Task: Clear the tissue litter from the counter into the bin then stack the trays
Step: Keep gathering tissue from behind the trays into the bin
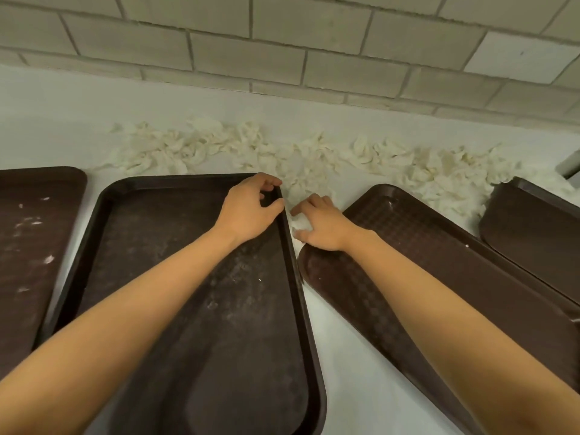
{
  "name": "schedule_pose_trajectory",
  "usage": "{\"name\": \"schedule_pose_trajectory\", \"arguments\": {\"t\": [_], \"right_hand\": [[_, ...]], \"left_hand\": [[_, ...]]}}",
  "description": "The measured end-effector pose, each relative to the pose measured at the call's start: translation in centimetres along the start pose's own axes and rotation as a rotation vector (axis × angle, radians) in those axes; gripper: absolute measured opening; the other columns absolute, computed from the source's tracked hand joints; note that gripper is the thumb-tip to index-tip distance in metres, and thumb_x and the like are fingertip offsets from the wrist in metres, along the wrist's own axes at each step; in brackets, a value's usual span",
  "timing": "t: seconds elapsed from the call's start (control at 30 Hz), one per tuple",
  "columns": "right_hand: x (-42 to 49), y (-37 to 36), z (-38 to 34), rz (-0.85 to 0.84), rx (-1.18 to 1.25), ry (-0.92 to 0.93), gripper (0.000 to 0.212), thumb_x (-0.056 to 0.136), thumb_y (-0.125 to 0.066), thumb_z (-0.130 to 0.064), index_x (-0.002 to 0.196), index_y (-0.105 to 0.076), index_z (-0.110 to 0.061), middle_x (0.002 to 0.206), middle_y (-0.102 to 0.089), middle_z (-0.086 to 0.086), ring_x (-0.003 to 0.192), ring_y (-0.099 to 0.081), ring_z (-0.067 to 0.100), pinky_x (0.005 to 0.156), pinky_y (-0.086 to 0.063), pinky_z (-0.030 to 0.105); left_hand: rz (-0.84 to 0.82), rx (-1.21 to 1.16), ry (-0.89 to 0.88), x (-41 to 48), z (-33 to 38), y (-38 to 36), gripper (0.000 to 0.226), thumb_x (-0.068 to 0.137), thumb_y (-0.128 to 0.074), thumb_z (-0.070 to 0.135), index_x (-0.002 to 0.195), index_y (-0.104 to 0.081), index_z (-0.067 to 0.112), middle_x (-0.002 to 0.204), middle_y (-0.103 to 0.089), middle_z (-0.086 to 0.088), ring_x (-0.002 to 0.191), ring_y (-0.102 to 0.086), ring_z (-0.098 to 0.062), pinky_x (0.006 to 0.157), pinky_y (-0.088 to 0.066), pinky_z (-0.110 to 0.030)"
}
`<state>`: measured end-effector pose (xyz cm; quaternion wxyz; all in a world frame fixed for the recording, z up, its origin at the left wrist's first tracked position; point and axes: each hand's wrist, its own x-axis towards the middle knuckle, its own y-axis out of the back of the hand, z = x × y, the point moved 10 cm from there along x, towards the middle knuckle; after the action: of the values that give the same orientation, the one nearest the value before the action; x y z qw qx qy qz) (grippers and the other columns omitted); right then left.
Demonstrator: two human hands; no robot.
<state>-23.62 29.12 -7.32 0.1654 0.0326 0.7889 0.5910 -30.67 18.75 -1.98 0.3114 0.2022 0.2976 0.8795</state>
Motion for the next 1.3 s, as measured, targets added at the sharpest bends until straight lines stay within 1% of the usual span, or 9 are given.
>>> {"name": "schedule_pose_trajectory", "arguments": {"t": [0.13,0.3,0.53,0.67,0.73,0.83,0.93,1.1,1.3], "right_hand": [[0.6,-0.2,0.0,-0.007,0.036,0.025,0.033,0.096,-0.048,-0.027,0.127,-0.047,-0.014,0.130,-0.042,0.012,0.120,-0.035,0.031,0.102,-0.030,0.035],[1.2,-0.4,-0.2,0.000,0.076,0.026,0.029,0.099,-0.042,-0.016,0.124,-0.048,-0.003,0.121,-0.048,0.017,0.110,-0.049,0.032,0.093,-0.037,0.033],[0.8,2.9,1.6,0.350,0.395,-0.085,0.028,0.099,-0.043,-0.022,0.115,-0.056,-0.002,0.112,-0.052,0.014,0.100,-0.053,0.025,0.071,-0.029,0.016],[-0.3,5.5,3.3,0.581,0.531,-0.136,0.033,0.096,-0.050,-0.032,0.104,-0.060,-0.002,0.103,-0.060,0.011,0.093,-0.055,0.020,0.071,-0.031,0.018],[-0.8,6.5,4.2,0.649,0.597,-0.168,0.037,0.094,-0.051,-0.037,0.104,-0.060,-0.003,0.098,-0.061,0.004,0.089,-0.053,0.014,0.072,-0.033,0.018],[-1.3,7.5,5.7,0.717,0.674,-0.245,0.036,0.092,-0.052,-0.044,0.093,-0.060,-0.009,0.078,-0.056,-0.007,0.072,-0.049,0.006,0.062,-0.035,0.009],[-1.7,8.0,7.1,0.761,0.677,-0.314,0.038,0.091,-0.052,-0.048,0.079,-0.053,-0.011,0.061,-0.045,-0.009,0.057,-0.044,0.005,0.060,-0.036,0.002],[-2.5,8.5,8.4,0.815,0.694,-0.322,0.042,0.091,-0.055,-0.044,0.071,-0.052,-0.007,0.051,-0.037,-0.006,0.048,-0.036,0.008,0.056,-0.036,0.009],[-3.9,9.0,10.4,0.884,0.747,-0.362,0.042,0.092,-0.056,-0.038,0.063,-0.046,-0.009,0.047,-0.028,-0.006,0.041,-0.030,0.009,0.050,-0.030,0.015]], "left_hand": [[-0.004,-0.010,0.011,0.4,-0.2,-0.3,0.034,0.086,-0.063,0.024,0.119,-0.057,0.019,0.116,-0.061,0.002,0.093,-0.050,-0.004,0.078,-0.039,-0.017],[-0.013,-0.017,0.031,0.7,-0.8,-0.8,0.034,0.086,-0.062,0.025,0.119,-0.057,0.021,0.115,-0.061,0.001,0.092,-0.052,-0.007,0.077,-0.039,-0.019],[-0.010,-0.030,0.038,1.5,-0.9,-1.4,0.034,0.086,-0.062,0.026,0.119,-0.057,0.023,0.113,-0.061,0.002,0.092,-0.055,-0.009,0.078,-0.041,-0.020],[-0.012,-0.027,0.041,2.3,-0.7,-1.9,0.033,0.086,-0.062,0.027,0.118,-0.056,0.024,0.111,-0.062,0.003,0.092,-0.057,-0.011,0.079,-0.044,-0.023],[-0.014,-0.033,0.033,2.7,-0.4,-2.3,0.032,0.086,-0.061,0.027,0.118,-0.056,0.024,0.111,-0.062,0.003,0.093,-0.057,-0.011,0.079,-0.044,-0.023],[-0.026,-0.038,0.005,3.3,0.5,-3.1,0.032,0.087,-0.060,0.027,0.118,-0.056,0.024,0.111,-0.060,0.004,0.095,-0.057,-0.012,0.081,-0.046,-0.025],[-0.068,0.032,-0.058,4.3,1.8,-4.6,0.035,0.086,-0.060,0.031,0.120,-0.055,0.024,0.115,-0.059,0.003,0.103,-0.054,-0.014,0.087,-0.045,-0.028],[-0.216,0.277,-0.216,5.4,4.4,-8.6,0.047,0.086,-0.057,0.041,0.130,-0.046,0.025,0.127,-0.053,-0.001,0.119,-0.043,-0.023,0.093,-0.038,-0.031],[-0.272,0.567,-0.289,6.2,5.4,-11.6,0.051,0.088,-0.044,0.055,0.135,-0.039,0.034,0.138,-0.044,-0.001,0.127,-0.036,-0.026,0.099,-0.032,-0.041]]}}
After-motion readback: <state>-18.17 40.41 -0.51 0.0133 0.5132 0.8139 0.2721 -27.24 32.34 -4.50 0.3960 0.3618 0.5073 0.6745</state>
